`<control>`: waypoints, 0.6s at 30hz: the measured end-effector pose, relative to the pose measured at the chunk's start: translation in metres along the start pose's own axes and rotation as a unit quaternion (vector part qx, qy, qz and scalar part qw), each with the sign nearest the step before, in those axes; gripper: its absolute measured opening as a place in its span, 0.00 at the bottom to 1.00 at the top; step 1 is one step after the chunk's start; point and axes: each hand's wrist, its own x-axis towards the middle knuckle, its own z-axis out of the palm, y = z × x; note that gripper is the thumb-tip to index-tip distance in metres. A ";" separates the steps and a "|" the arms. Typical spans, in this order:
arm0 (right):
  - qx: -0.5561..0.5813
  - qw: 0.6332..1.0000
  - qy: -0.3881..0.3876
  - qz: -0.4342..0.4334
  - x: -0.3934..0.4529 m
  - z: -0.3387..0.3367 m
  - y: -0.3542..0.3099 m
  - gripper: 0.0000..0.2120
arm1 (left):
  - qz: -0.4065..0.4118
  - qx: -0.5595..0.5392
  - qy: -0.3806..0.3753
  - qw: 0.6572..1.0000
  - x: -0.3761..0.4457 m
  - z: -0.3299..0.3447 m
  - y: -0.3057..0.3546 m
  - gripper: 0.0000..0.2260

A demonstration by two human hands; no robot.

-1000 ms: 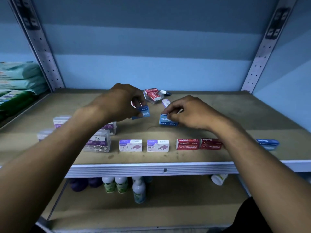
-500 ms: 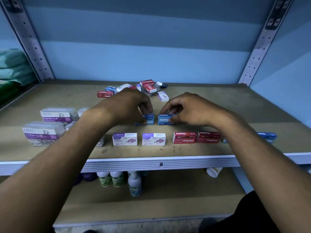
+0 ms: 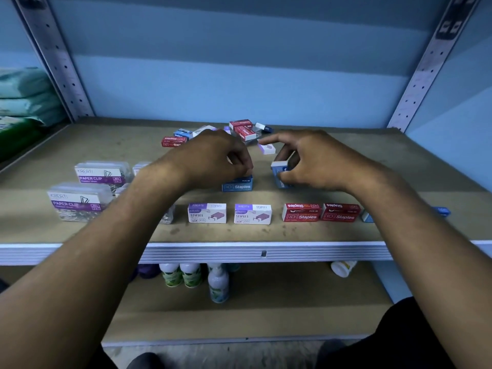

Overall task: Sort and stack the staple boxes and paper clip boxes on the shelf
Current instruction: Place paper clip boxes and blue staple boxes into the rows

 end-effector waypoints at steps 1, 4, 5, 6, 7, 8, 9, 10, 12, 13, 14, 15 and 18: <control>-0.012 1.000 -0.003 0.004 0.002 0.001 0.000 0.32 | -0.001 -0.001 0.000 1.000 0.000 0.000 -0.001 0.05; -0.013 1.000 0.005 0.004 0.008 0.006 0.001 0.32 | -0.002 0.003 -0.006 1.000 0.000 0.000 -0.004 0.05; -0.008 1.000 0.005 0.002 0.009 0.008 0.001 0.32 | -0.003 0.005 -0.009 1.000 -0.001 0.001 -0.005 0.05; -0.004 1.000 0.001 0.002 0.010 0.010 0.002 0.31 | -0.005 0.006 -0.012 1.000 -0.001 0.001 -0.006 0.06; 0.001 1.000 -0.003 0.004 0.011 0.011 0.002 0.31 | -0.008 0.009 -0.014 1.000 -0.002 0.002 -0.007 0.06; 0.005 1.000 -0.006 0.009 0.012 0.013 0.003 0.29 | -0.010 0.013 -0.017 1.000 -0.002 0.002 -0.007 0.07; 0.006 1.000 -0.008 0.014 0.013 0.013 0.003 0.26 | -0.010 0.017 -0.020 1.000 -0.002 0.003 -0.007 0.07; 0.001 1.000 -0.011 0.017 0.014 0.014 0.003 0.23 | -0.010 0.021 -0.023 0.999 -0.002 0.003 -0.006 0.08; -0.029 0.999 -0.026 0.008 0.016 0.014 0.002 0.17 | -0.014 0.029 -0.030 0.999 -0.003 0.003 -0.005 0.09; -0.046 0.998 -0.036 0.000 0.016 0.014 0.001 0.16 | -0.015 0.032 -0.030 0.999 -0.003 0.003 -0.005 0.09; -0.058 0.997 -0.044 -0.005 0.016 0.014 0.000 0.16 | -0.015 0.034 -0.028 0.999 -0.003 0.003 -0.005 0.09; -0.061 0.997 -0.051 -0.006 0.015 0.013 0.000 0.17 | -0.014 0.035 -0.027 0.999 -0.004 0.003 -0.005 0.09; -0.055 0.997 -0.054 0.004 0.013 0.012 0.002 0.17 | -0.013 0.032 -0.025 0.999 -0.004 0.004 -0.003 0.09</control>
